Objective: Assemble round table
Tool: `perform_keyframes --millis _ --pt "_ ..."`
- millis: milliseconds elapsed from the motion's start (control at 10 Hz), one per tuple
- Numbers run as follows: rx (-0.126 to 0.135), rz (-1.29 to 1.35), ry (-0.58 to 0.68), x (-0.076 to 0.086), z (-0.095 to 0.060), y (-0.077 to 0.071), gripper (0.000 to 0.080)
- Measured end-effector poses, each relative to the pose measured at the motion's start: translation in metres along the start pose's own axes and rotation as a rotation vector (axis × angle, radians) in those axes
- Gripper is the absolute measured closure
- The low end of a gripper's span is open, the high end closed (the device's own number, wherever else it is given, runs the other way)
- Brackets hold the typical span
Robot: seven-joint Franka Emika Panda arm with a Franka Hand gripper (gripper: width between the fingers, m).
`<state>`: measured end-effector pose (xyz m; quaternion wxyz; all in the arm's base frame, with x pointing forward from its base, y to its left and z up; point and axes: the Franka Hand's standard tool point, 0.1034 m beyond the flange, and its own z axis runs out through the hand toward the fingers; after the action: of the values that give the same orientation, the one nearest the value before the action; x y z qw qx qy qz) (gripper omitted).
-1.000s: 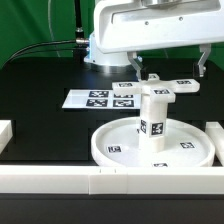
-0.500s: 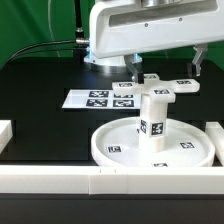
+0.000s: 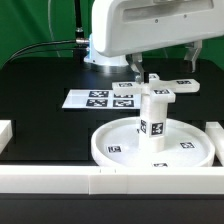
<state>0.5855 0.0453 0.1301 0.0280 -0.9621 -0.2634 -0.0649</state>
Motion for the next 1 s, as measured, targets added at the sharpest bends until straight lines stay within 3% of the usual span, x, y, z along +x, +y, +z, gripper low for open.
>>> perform_keyframes --millis 300,1000 --pt "0.000 -0.177 -0.005 -0.003 0.001 0.002 0.0150" --pt "0.010 -0.233 -0.024 -0.023 0.008 -0.003 0.0150"
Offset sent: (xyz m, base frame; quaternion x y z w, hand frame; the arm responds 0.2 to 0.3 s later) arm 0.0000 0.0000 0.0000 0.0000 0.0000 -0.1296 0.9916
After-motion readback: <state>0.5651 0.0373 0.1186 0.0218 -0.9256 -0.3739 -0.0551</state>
